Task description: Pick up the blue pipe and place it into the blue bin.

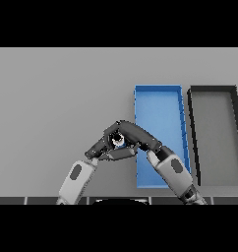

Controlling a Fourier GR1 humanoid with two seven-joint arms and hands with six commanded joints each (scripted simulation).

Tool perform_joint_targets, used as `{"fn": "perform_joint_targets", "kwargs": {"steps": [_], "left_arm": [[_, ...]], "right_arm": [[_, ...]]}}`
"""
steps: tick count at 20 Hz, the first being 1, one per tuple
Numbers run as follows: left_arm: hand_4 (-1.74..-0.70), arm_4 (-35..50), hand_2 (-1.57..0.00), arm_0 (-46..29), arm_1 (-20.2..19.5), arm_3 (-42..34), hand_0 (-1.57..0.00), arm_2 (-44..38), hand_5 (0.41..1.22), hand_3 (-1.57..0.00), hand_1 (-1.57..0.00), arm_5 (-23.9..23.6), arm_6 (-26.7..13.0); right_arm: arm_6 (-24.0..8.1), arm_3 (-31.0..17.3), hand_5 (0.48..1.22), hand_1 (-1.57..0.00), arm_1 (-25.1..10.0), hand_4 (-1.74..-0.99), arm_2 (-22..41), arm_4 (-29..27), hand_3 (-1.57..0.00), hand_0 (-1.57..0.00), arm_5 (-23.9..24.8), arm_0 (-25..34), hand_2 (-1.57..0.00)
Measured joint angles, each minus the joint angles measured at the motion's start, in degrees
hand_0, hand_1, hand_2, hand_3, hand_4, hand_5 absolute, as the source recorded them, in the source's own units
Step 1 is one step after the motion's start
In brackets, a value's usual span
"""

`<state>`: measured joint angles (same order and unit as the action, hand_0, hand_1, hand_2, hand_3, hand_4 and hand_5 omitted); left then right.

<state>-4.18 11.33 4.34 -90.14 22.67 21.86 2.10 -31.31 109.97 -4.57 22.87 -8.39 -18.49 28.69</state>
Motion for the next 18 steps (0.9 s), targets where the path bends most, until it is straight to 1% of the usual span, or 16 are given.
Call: {"fn": "perform_joint_targets", "kwargs": {"steps": [1, 3, 4, 5, 6, 7, 8, 9, 10, 11, 12, 13, 14, 16, 17, 18], "left_arm": [[-1.71, 0.4, -1.57, 0.2, 0.2, 0.0, -1.57, -0.3, 1.221, -1.49, -1.57, 0.0, 0.1], [-1.72, 1.5, -1.57, 0.1, 0.3, -0.4, -1.57, -0.5, 1.221, -1.44, -1.57, 0.6, -0.2], [-1.72, 1.9, -1.57, -0.4, 0.0, -1.1, -1.57, -0.3, 1.221, -1.44, -1.57, 0.8, -0.9], [-1.73, 1.5, -1.57, -0.6, 0.1, -1.6, -1.57, 0.0, 1.221, -1.44, -1.57, 0.2, -1.8], [-1.73, 1.7, -1.57, -0.1, -0.2, -1.3, -1.57, -0.2, 1.221, -1.43, -1.57, 0.2, -1.5], [-1.73, 1.3, -1.57, -0.2, -0.5, -0.9, -1.57, -0.2, 1.221, -1.43, -1.57, 0.1, -0.7], [-1.73, 1.1, -1.57, 0.0, -0.9, -0.9, -1.57, -0.2, 1.221, -1.43, -1.57, 0.3, -0.4], [-1.73, 0.9, -1.57, 0.3, -0.4, -1.1, -1.57, 0.0, 1.221, -1.42, -1.57, -0.2, -1.2], [-1.73, 0.9, -1.57, 0.0, -0.9, -1.4, -1.57, -0.1, 1.221, -1.42, -1.57, -0.5, -1.2], [-1.72, 0.1, -1.57, 0.6, -0.9, -1.2, -1.57, -0.1, 1.221, -1.45, -1.57, -1.4, -0.8], [-1.60, -1.4, -1.29, 1.0, -1.3, -1.0, -1.46, 0.0, 1.221, -1.17, -1.34, -2.9, 0.8], [-1.47, -2.6, -1.03, 1.3, -1.7, -0.4, -1.17, 0.0, 1.221, -0.93, -1.07, -3.5, 1.8], [-1.37, -2.2, -0.83, 1.2, -2.5, -0.6, -0.94, 0.0, 1.221, -0.75, -0.86, -2.5, 2.1], [-1.21, -3.0, -0.53, 1.1, -3.8, -1.0, -0.60, 0.2, 1.221, -0.48, -0.55, 0.5, 1.8], [-1.14, -3.8, -0.42, 1.2, -3.6, -1.1, -0.48, 0.3, 1.132, -0.38, -0.44, 1.3, 0.7], [-1.08, -5.0, -0.34, 0.9, -3.4, -1.2, -0.38, 0.8, 1.029, -0.30, -0.35, 1.4, 1.3]], "right_arm": [[0.4, -0.5, 0.929, -1.39, 0.0, -1.648, 0.4, -0.4, -1.25, -1.39, 0.2, 0.5, -1.40], [0.3, -0.2, 1.034, -1.45, -0.9, -1.680, 1.3, 0.0, -1.36, -1.45, 0.9, 0.4, -1.46], [1.9, -0.2, 1.071, -1.48, -1.1, -1.692, 1.9, 0.0, -1.40, -1.48, 1.1, 0.2, -1.48], [3.4, -0.3, 1.101, -1.50, -1.7, -1.702, 2.1, -0.3, -1.43, -1.50, 1.1, 0.0, -1.50], [3.1, -0.6, 1.125, -1.51, -1.9, -1.710, 2.2, -0.6, -1.46, -1.51, 1.3, 0.5, -1.51], [4.4, -0.8, 1.144, -1.52, -1.8, -1.716, 3.1, 0.2, -1.48, -1.52, 1.9, -0.2, -1.53], [4.4, -0.7, 1.160, -1.53, -1.8, -1.721, 3.2, -0.1, -1.50, -1.53, 2.4, -0.4, -1.53], [5.0, -0.2, 1.172, -1.54, -1.9, -1.725, 3.4, 0.2, -1.52, -1.54, 3.3, -0.6, -1.54], [3.3, -0.6, 1.182, -1.55, -1.7, -1.728, 3.0, 0.0, -1.53, -1.55, 3.8, 0.2, -1.55], [4.0, -0.4, 1.190, -1.55, -1.7, -1.731, 3.0, 0.8, -1.54, -1.55, 4.6, 0.1, -1.55], [3.4, -0.2, 1.196, -1.56, -1.7, -1.733, 3.0, 1.0, -1.54, -1.56, 4.9, 0.3, -1.56], [3.5, -0.4, 1.201, -1.56, -1.5, -1.734, 3.5, 1.9, -1.55, -1.56, 5.3, 0.3, -1.56], [4.3, 0.0, 1.205, -1.56, -1.6, -1.736, 4.0, 2.1, -1.55, -1.56, 5.4, -0.2, -1.56], [1.4, 0.4, 1.211, -1.56, -1.0, -1.738, 4.5, 2.1, -1.56, -1.56, 6.2, -0.1, -1.56], [0.2, 0.1, 1.213, -1.57, -0.9, -1.738, 4.1, 2.0, -1.56, -1.57, 6.6, 0.4, -1.57], [-0.9, 0.5, 1.214, -1.57, -1.0, -1.739, 3.7, 2.1, -1.56, -1.57, 6.7, 0.4, -1.57]]}}
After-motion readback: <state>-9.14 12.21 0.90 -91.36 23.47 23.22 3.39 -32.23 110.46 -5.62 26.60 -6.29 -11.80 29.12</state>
